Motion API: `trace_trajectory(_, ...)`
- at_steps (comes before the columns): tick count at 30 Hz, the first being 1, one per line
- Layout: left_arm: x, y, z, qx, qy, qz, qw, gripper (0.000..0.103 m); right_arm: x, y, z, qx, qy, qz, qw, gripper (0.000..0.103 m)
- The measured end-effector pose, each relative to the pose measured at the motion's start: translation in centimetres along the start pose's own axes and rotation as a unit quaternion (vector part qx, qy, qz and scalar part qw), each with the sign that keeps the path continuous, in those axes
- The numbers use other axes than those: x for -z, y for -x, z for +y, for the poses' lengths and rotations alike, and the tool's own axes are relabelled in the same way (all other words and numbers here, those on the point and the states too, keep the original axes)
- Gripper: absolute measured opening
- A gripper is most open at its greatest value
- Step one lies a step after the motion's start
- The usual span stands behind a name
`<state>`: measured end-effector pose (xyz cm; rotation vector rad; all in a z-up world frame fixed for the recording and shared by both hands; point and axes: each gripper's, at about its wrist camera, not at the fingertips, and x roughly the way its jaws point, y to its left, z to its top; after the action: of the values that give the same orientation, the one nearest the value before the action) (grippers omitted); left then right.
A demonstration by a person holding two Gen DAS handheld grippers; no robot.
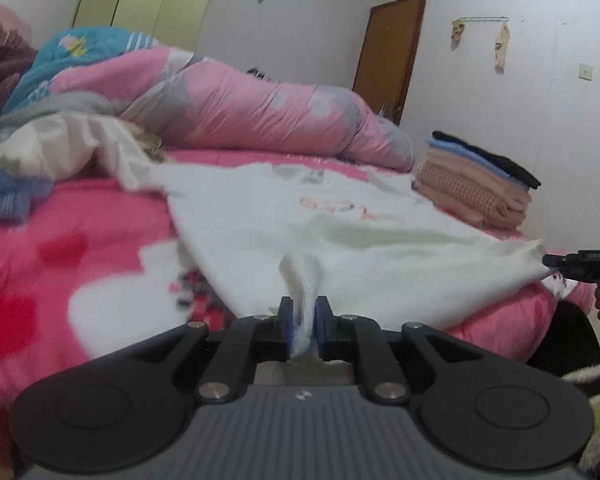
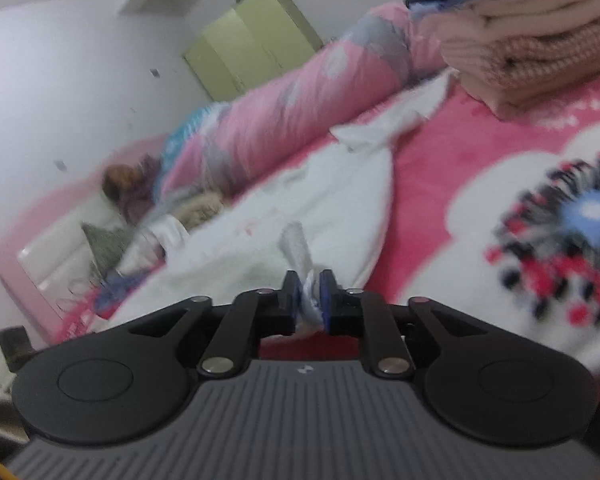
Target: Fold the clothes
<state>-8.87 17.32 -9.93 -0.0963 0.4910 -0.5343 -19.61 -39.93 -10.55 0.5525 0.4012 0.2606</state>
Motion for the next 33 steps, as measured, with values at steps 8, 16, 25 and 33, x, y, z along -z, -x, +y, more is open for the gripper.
trace_trajectory(8,0.2,4.1,0.6,-0.011,0.072,-0.034,0.9968,0.043,0.1,3.3,0.7,0.012,0.001,-0.014,1.000,0.024)
trace_trajectory(16,1.3,4.7,0.2,-0.007,0.146,-0.019,0.9891,0.058,0.9,3.1,1.1,0.033,-0.027,-0.007,0.999,0.037)
trace_trajectory(25,3.3,2.9,1.1,-0.007,0.221,0.027,0.9749,0.062,1.5,3.5,0.3,0.082,-0.068,0.015,0.994,0.045)
trace_trajectory(33,3.7,3.3,2.7,0.007,0.299,0.030,0.9537,0.060,2.6,2.1,-0.9,0.056,-0.119,0.070,0.989,0.045)
